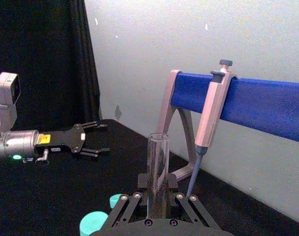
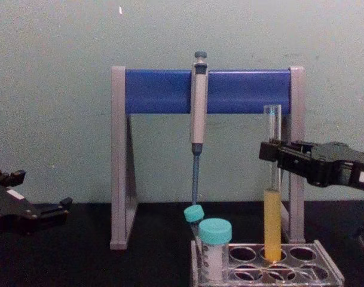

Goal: Pick up the test tube from the test tube rack, shake it, then place it back into the test tube rack.

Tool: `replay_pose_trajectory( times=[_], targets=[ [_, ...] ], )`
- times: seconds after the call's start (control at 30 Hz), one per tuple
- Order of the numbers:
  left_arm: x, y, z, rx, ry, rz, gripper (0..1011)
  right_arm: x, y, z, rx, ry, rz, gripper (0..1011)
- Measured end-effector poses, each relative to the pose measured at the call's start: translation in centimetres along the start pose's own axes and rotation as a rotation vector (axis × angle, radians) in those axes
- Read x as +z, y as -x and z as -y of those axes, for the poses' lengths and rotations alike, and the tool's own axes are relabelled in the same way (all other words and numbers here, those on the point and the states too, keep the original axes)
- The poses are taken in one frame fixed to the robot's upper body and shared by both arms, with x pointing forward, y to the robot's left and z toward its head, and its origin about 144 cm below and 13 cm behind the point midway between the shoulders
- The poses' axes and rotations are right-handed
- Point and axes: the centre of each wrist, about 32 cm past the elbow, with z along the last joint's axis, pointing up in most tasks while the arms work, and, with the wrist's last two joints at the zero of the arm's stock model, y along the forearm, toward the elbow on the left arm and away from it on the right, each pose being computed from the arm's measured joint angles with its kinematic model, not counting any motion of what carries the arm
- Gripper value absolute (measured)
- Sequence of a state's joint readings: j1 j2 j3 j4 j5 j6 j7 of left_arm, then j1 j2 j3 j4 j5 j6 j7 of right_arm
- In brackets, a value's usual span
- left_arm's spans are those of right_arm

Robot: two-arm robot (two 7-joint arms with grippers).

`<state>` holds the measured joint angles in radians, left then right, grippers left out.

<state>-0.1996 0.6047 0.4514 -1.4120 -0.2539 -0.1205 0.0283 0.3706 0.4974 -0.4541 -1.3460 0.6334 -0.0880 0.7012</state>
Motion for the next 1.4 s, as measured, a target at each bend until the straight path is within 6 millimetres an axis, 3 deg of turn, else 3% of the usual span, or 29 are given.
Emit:
replay_pose_trajectory(
  times=[1.4],
  targets=[
    [0.0,0.0,0.0,0.0,0.0,0.0,1001,-2.0,-0.4,-0.8,-0.001,0.088,-0.027,228]
  ],
)
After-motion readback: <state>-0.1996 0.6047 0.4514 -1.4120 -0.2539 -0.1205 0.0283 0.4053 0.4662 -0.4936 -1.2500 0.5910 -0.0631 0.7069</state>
